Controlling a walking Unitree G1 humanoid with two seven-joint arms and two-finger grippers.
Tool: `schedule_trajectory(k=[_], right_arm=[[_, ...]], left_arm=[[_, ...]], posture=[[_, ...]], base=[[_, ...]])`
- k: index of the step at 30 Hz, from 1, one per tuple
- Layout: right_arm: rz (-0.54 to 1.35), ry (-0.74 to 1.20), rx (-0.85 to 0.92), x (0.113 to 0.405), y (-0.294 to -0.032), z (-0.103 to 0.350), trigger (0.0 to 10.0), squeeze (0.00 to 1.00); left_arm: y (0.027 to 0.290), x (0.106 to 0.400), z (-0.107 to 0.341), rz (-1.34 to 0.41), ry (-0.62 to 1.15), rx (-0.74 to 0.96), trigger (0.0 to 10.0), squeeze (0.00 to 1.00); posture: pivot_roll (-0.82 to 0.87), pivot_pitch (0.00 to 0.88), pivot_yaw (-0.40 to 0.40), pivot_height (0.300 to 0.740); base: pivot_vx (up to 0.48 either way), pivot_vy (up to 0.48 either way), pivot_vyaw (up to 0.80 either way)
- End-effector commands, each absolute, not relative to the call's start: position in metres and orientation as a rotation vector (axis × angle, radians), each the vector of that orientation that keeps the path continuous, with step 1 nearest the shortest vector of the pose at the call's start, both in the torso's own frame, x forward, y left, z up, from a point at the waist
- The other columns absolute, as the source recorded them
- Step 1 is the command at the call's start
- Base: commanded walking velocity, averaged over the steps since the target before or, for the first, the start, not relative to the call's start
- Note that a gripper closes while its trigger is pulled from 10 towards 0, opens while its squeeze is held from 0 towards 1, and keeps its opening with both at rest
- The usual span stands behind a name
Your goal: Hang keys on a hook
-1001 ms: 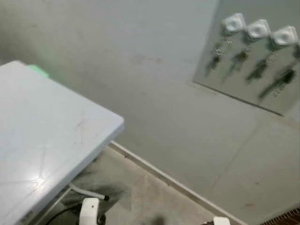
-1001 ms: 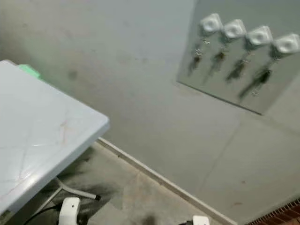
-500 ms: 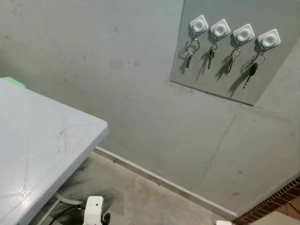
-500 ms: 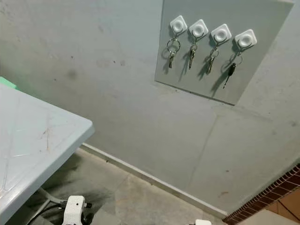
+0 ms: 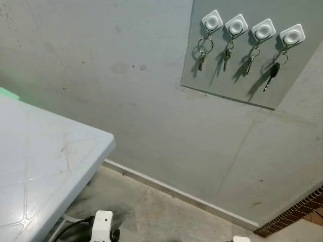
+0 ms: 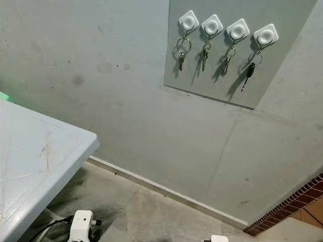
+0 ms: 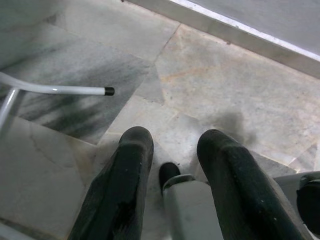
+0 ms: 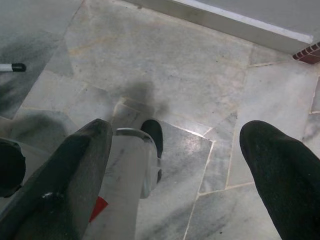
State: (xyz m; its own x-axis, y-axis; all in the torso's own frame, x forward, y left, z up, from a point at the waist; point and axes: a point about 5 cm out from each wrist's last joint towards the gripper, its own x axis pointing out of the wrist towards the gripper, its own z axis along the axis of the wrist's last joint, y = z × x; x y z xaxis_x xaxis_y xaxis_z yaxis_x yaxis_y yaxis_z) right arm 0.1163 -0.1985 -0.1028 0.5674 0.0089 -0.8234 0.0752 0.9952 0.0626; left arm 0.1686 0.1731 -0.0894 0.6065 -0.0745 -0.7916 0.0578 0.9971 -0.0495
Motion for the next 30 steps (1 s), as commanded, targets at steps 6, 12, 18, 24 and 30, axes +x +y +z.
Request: schedule_trajectory(k=[6,12,18,24,30], right_arm=[[-0.052,0.968,0.09,0.114,-0.198,-0.104,10.0,0.0],[-0.063,0.973,0.092,0.11,-0.198,-0.104,10.0,0.0],[-0.053,0.978,0.08,0.109,-0.198,-0.105,10.0,0.0],[-0.012,0.968,0.044,0.111,-0.199,-0.103,10.0,0.0],[-0.005,0.964,0.036,0.113,-0.2,-0.103,10.0,0.0]], left_arm=[[0.175,0.169,-0.09,-0.102,0.931,0.008,10.0,0.0],[0.172,0.174,-0.088,-0.118,0.926,0.016,10.0,0.0],[0.17,0.177,-0.087,-0.128,0.919,0.014,10.0,0.0],[0.166,0.18,-0.085,-0.143,0.91,0.021,10.0,0.0],[0.163,0.18,-0.085,-0.145,0.901,0.002,10.0,0.0]], posture=[[-0.01,0.0,0.051,0.74],[-0.03,0.0,0.058,0.74],[-0.03,0.0,0.047,0.712],[-0.01,0.0,0.031,0.699],[-0.01,0.0,0.024,0.699]], base=[[0.0,0.0,-0.49],[0.0,0.0,-0.48],[0.0,0.0,-0.48],[0.0,0.0,-0.07],[0.0,-0.061,0.0]])
